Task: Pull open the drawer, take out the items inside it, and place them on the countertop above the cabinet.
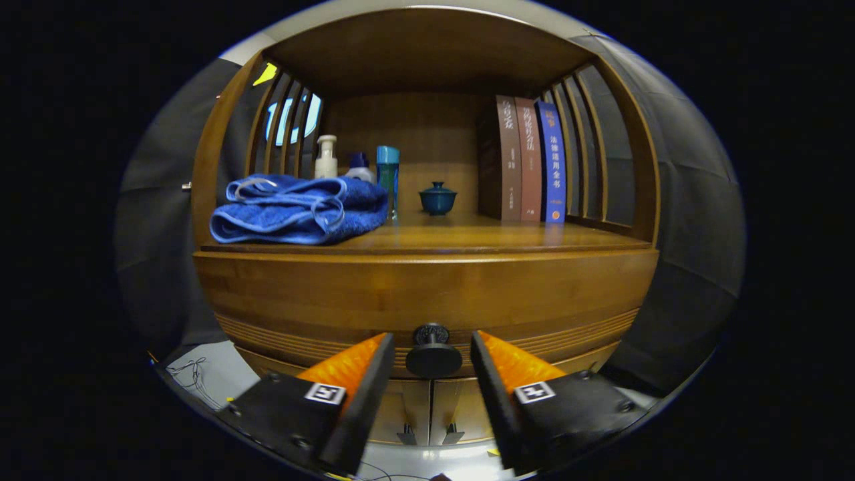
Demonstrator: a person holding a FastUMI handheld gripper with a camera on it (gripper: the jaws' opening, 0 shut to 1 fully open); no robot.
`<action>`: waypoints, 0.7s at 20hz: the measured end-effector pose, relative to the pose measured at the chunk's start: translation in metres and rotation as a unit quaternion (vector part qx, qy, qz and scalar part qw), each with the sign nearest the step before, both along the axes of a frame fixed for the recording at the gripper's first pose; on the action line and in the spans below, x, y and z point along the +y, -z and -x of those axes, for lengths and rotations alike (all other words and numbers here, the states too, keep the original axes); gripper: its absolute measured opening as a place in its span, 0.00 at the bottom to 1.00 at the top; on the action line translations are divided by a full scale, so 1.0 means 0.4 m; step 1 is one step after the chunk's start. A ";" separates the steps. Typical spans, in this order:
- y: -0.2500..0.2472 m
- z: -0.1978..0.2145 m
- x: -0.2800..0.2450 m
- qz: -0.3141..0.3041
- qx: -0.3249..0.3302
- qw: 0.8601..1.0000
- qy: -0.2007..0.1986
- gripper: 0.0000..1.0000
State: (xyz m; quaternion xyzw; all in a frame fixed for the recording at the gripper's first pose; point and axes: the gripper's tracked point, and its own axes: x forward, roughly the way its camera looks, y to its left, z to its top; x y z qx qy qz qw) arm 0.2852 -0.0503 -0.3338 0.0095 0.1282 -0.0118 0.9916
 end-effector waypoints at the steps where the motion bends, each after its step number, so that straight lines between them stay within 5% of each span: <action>1: 0.016 -0.020 0.003 -0.005 0.000 1.000 -0.004 0.70; 7: 0.005 -0.029 -0.008 -0.014 -0.029 0.999 -0.006 0.27; 14: -0.006 0.102 -0.013 -0.006 -0.030 1.000 -0.003 0.27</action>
